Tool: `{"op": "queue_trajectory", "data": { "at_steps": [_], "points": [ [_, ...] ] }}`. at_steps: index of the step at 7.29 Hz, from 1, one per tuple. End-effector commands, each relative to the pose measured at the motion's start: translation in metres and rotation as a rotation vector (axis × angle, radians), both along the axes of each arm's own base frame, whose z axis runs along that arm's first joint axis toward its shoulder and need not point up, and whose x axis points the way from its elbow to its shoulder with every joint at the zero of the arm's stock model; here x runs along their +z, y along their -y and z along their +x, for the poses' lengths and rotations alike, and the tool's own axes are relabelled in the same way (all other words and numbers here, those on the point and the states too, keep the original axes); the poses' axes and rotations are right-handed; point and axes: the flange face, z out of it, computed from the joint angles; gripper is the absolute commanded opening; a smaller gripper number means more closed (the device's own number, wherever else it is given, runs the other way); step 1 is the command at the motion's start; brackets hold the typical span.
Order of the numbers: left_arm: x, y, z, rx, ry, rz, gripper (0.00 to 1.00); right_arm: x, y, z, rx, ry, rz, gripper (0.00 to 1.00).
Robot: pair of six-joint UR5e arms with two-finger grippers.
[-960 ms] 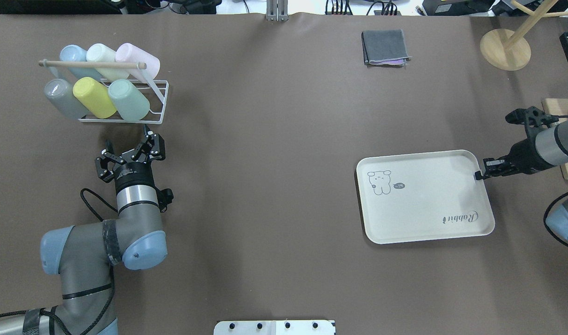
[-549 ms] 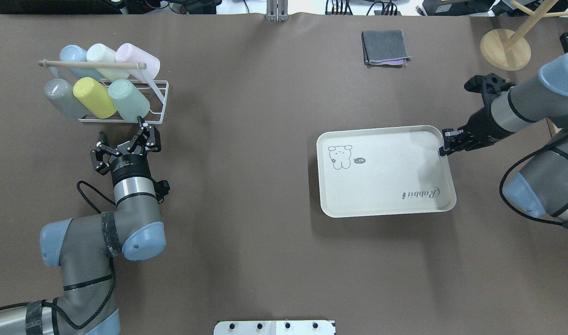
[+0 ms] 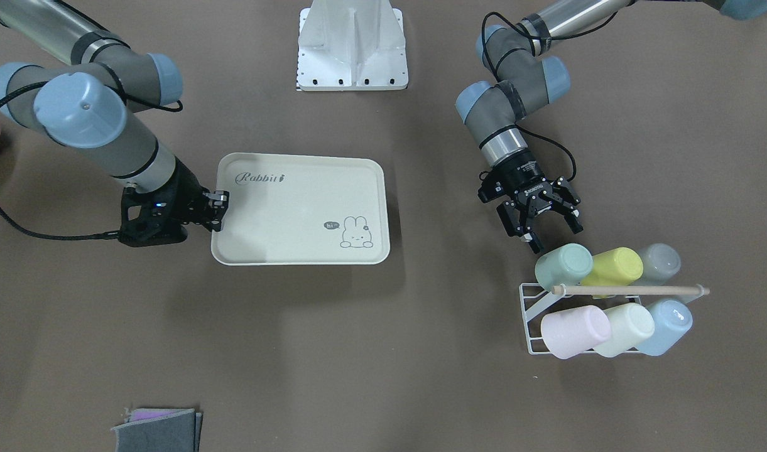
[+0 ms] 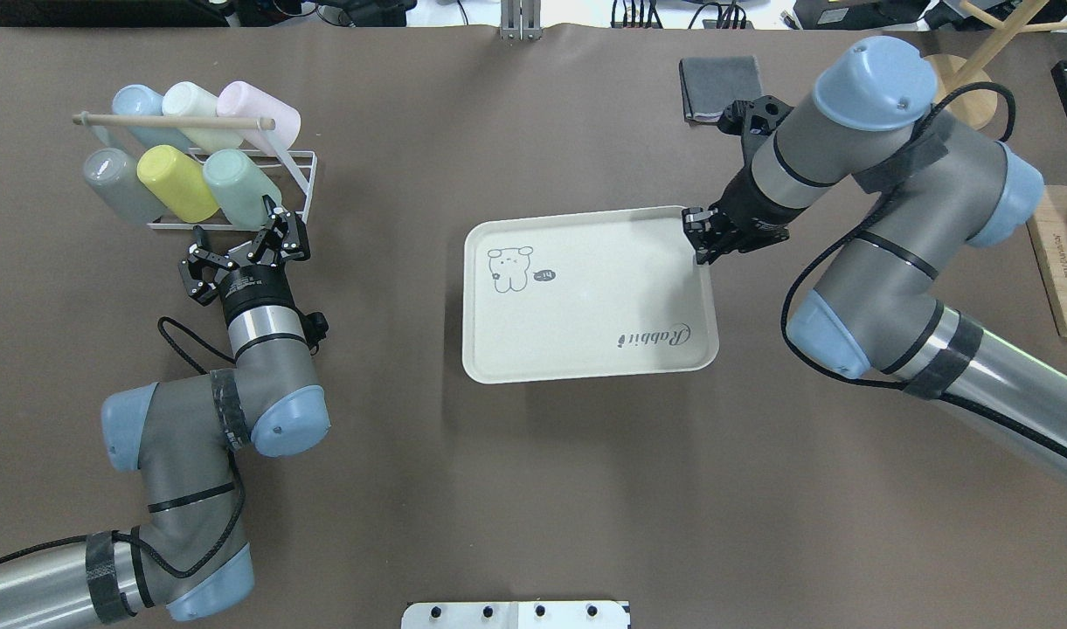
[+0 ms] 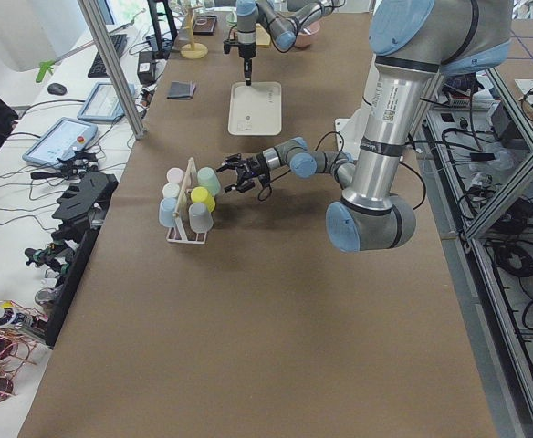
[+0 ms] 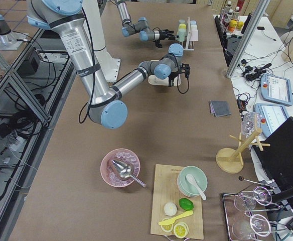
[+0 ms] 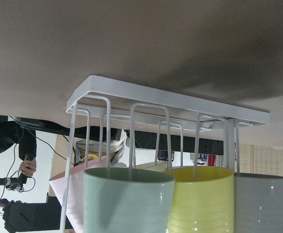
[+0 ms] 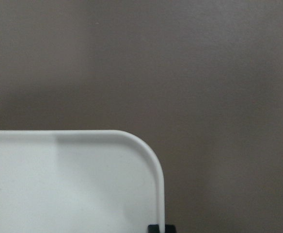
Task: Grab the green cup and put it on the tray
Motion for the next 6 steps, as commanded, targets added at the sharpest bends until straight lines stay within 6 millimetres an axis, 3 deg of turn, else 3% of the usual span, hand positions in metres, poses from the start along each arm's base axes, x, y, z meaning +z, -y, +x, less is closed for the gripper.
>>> {"op": "queue_trajectory", "data": {
  "at_steps": [1, 4, 6],
  "points": [
    [-0.002, 0.015, 0.004, -0.024, 0.012, 0.010, 0.98, -0.042, -0.010, -0.047, 0.005, -0.015, 0.063, 0.00],
    [0.007, 0.021, 0.007, -0.040, 0.046, 0.024, 0.98, -0.065, -0.018, -0.095, 0.019, -0.023, 0.063, 0.00],
    [0.011, 0.028, 0.003, -0.052, 0.056, 0.021, 0.98, -0.058, -0.023, -0.107, 0.018, -0.042, 0.068, 0.00]
  ]
}}
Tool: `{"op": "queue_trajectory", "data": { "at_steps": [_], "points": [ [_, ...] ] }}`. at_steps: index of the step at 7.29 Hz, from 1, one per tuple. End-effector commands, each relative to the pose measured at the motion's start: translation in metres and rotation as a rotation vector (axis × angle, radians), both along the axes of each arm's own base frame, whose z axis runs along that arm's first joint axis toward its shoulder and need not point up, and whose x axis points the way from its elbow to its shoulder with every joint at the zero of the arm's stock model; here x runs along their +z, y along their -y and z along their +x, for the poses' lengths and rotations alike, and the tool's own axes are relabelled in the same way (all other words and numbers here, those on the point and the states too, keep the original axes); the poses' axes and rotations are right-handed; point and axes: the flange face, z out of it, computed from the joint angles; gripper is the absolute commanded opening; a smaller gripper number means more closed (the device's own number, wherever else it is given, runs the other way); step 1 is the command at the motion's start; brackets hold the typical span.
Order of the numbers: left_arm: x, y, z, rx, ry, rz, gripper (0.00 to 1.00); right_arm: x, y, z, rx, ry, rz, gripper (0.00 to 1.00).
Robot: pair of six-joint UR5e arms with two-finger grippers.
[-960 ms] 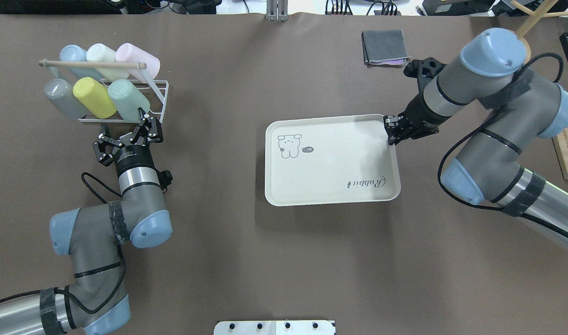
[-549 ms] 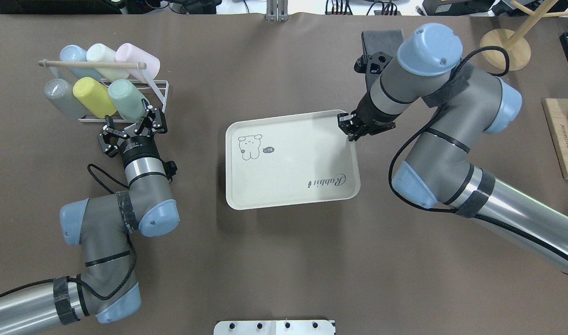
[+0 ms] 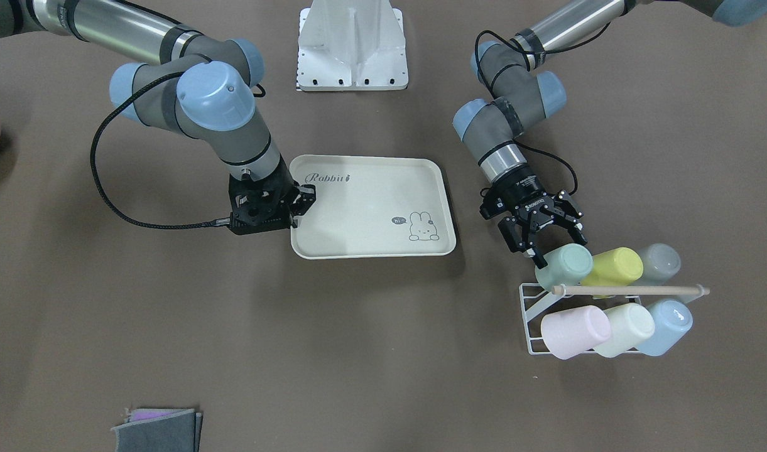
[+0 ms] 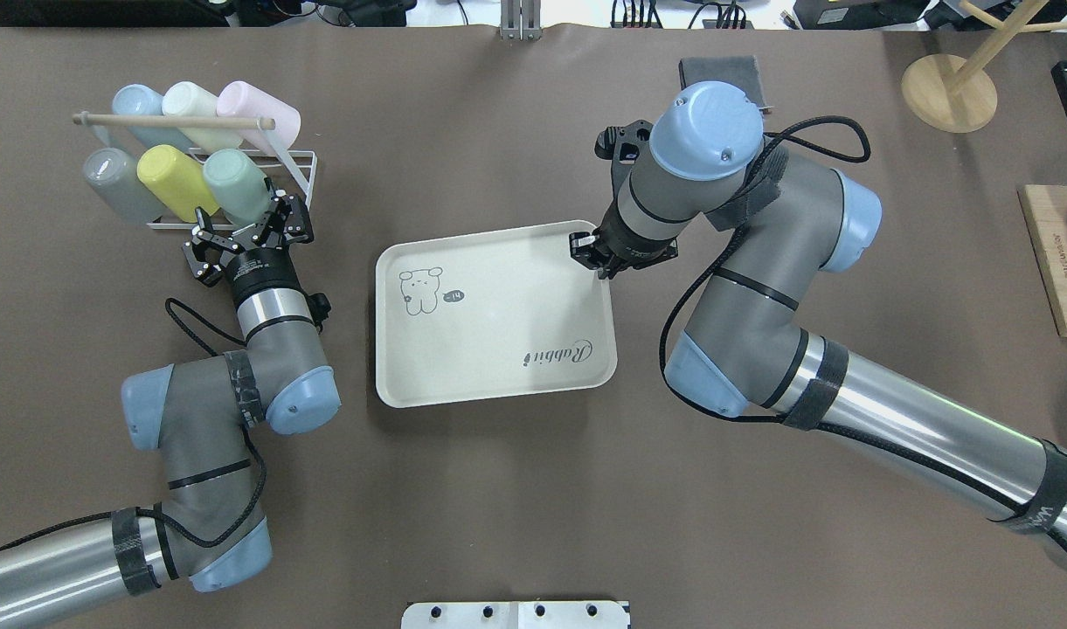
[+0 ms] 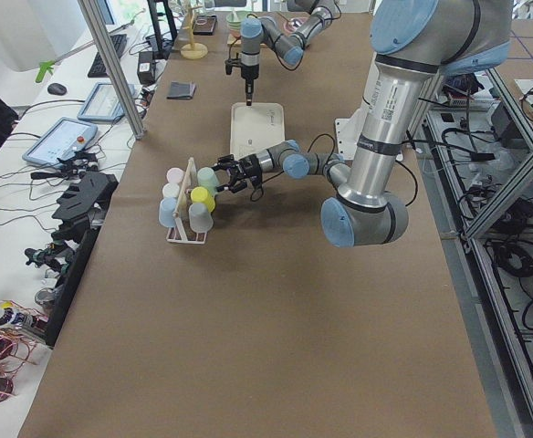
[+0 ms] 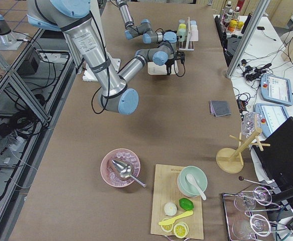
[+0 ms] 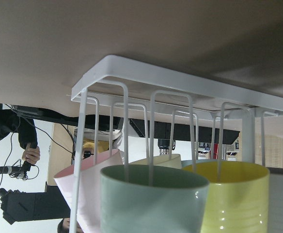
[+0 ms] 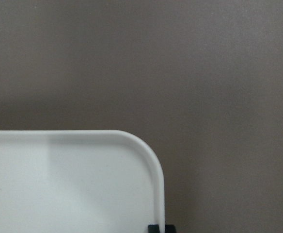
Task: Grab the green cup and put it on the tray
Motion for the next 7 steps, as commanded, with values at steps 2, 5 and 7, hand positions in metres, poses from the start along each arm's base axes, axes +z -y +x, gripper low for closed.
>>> {"op": "queue_trajectory", "data": {
  "at_steps": [2, 5, 7],
  "points": [
    [0.005, 0.013, 0.003, -0.025, 0.036, 0.017, 0.98, 0.014, -0.001, -0.018, -0.006, -0.013, 0.000, 0.00],
    [0.007, 0.019, 0.005, -0.037, 0.053, 0.029, 0.98, 0.023, -0.004, -0.026, -0.016, -0.028, -0.010, 0.00],
    [0.006, 0.024, 0.000, -0.047, 0.055, 0.031, 0.97, 0.029, -0.004, -0.026, -0.016, -0.034, -0.015, 0.00]
  ]
}}
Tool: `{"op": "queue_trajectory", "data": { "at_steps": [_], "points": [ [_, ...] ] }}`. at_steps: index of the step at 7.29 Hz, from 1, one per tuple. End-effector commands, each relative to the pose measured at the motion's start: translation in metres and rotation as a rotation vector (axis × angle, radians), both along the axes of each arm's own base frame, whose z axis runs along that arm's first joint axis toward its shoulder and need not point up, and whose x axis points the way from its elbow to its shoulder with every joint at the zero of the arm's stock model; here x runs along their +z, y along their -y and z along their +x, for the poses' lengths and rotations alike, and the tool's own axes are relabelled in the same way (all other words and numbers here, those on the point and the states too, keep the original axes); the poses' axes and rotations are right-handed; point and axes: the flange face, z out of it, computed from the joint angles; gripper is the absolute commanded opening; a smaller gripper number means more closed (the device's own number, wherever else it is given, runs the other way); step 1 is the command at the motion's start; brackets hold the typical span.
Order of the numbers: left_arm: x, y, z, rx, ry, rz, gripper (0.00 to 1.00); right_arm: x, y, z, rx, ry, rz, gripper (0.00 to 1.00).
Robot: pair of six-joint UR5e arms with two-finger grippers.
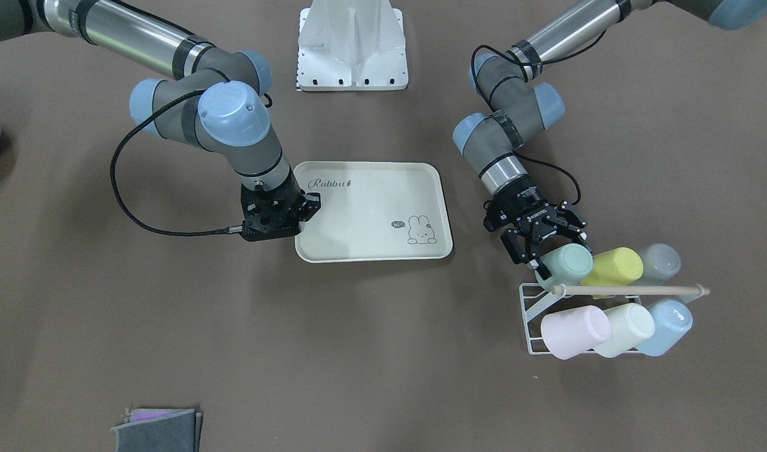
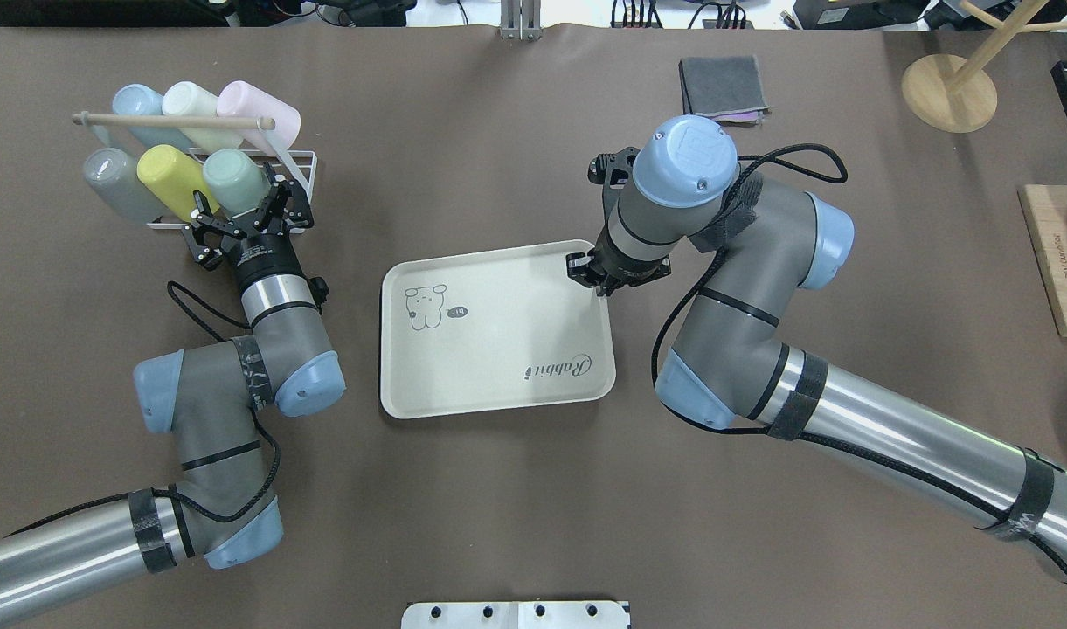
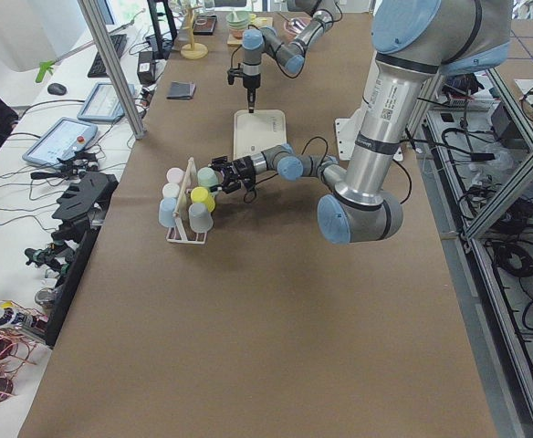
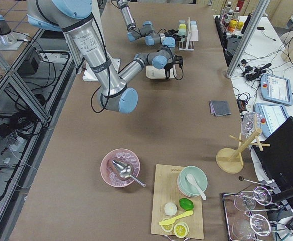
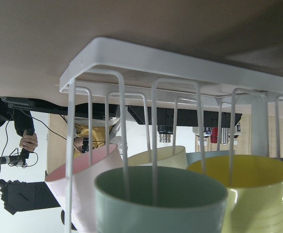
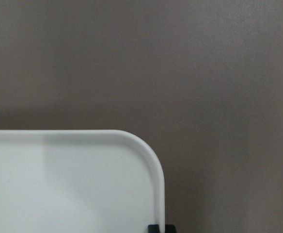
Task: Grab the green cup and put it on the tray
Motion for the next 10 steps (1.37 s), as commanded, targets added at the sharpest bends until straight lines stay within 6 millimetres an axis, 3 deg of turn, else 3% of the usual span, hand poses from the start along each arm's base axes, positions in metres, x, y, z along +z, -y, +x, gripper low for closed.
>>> {"op": "queue_trajectory", "data": {
  "at_steps": [1, 2, 4, 6, 8, 10],
  "points": [
    [0.000, 0.002, -0.002, -0.005, 0.002, 0.002, 0.76, 0.008, 0.000, -0.003, -0.002, -0.012, -0.009, 0.00],
    [-0.003, 0.006, -0.005, -0.011, -0.002, 0.004, 0.54, 0.013, -0.003, -0.009, -0.009, -0.021, -0.010, 0.00],
    [-0.007, 0.008, -0.009, -0.018, -0.008, 0.008, 0.28, 0.020, -0.002, -0.016, -0.004, -0.009, 0.008, 0.00],
    [-0.010, 0.012, -0.015, -0.032, -0.002, 0.025, 0.20, 0.022, -0.002, -0.016, -0.003, -0.012, 0.005, 0.00],
    [-0.013, 0.013, -0.019, -0.053, 0.031, 0.081, 0.19, 0.024, -0.002, -0.017, -0.002, -0.015, 0.001, 0.00],
    [-0.030, 0.011, -0.026, -0.057, -0.001, 0.096, 0.18, 0.024, -0.001, -0.016, 0.010, -0.015, -0.013, 0.00]
  ]
}}
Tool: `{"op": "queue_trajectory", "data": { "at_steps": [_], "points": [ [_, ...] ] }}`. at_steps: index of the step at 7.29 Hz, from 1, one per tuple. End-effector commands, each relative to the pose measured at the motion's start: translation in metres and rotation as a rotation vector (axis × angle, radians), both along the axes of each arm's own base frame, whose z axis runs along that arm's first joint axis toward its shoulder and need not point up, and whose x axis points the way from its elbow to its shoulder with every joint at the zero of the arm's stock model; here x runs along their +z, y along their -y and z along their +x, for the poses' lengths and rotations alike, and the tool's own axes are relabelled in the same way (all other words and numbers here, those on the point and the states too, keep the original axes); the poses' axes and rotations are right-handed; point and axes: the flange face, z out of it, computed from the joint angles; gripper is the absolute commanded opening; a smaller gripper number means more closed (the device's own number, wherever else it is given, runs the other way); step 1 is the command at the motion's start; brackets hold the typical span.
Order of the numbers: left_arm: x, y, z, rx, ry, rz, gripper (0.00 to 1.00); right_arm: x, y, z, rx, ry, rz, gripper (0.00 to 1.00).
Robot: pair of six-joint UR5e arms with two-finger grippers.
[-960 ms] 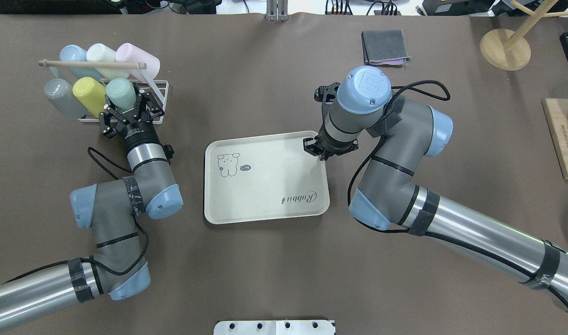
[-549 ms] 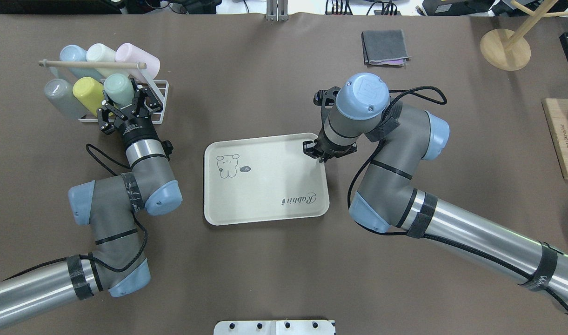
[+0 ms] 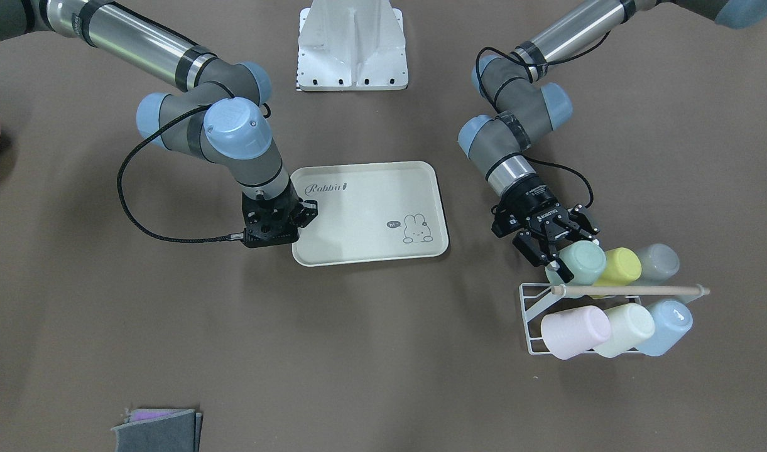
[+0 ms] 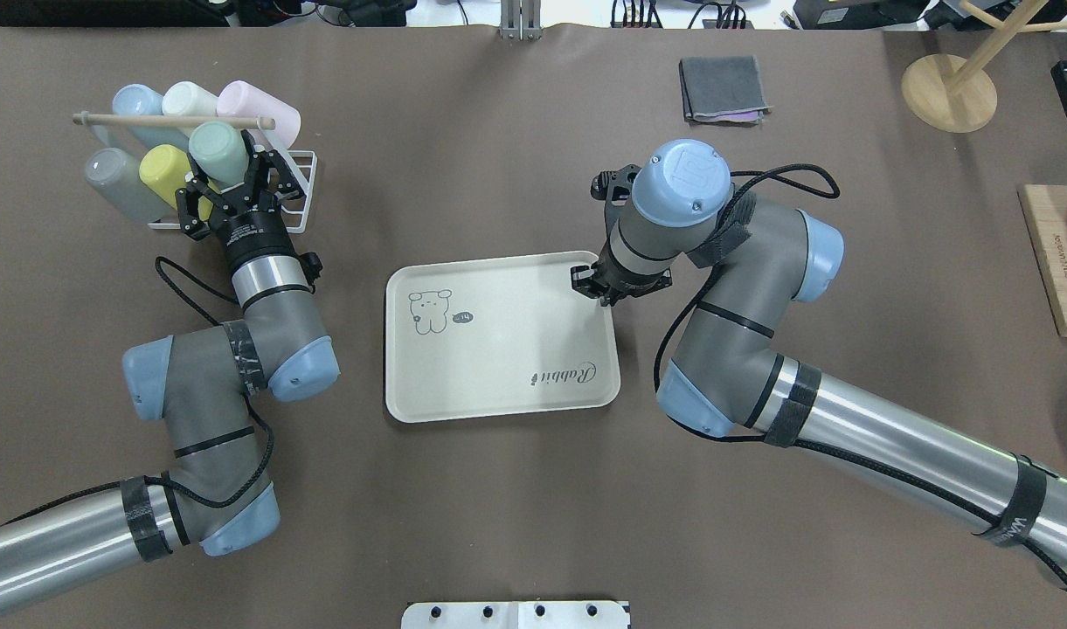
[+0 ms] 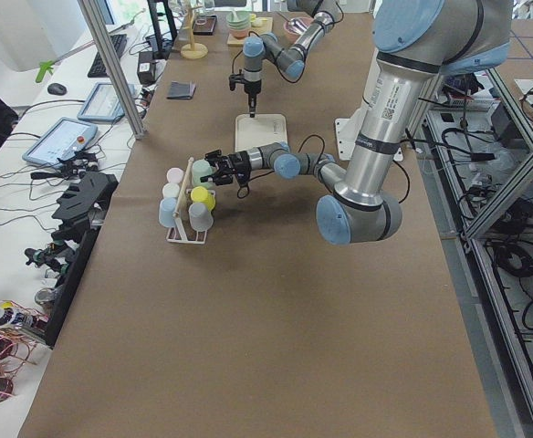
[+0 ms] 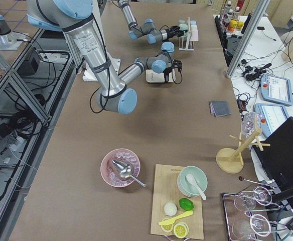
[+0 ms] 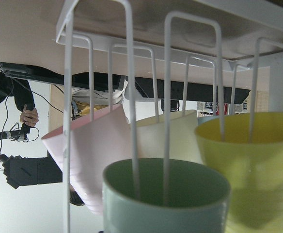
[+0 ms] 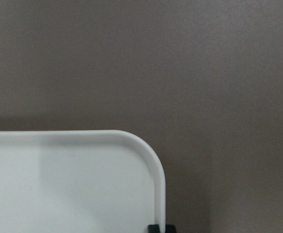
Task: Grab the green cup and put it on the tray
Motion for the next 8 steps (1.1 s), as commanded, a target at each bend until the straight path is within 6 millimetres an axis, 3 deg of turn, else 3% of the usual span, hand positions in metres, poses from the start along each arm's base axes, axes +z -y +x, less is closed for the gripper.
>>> {"op": "queue_trajectory", "data": {
  "at_steps": [1, 2, 4, 6, 7, 8],
  "points": [
    [-0.011, -0.002, -0.006, -0.003, -0.019, 0.014, 0.18, 0.000, 0.000, 0.000, 0.017, 0.002, -0.024, 0.02],
    [-0.016, -0.003, -0.011, 0.000, -0.015, 0.014, 0.19, 0.000, 0.000, 0.000, 0.019, 0.001, -0.027, 0.15],
    [-0.038, -0.008, -0.056, -0.022, -0.057, 0.041, 0.19, 0.005, 0.000, 0.001, 0.018, -0.003, -0.032, 0.35],
    [-0.063, -0.027, -0.092, -0.022, -0.167, 0.098, 0.19, 0.007, -0.001, 0.002, 0.017, -0.007, -0.035, 0.42],
    [-0.072, -0.029, -0.095, -0.019, -0.224, 0.128, 0.19, 0.008, 0.000, 0.006, 0.020, -0.008, -0.038, 0.59],
    [-0.087, -0.042, -0.090, 0.012, -0.360, 0.181, 0.19, 0.012, 0.004, 0.017, 0.034, -0.008, -0.038, 0.83]
  ]
}}
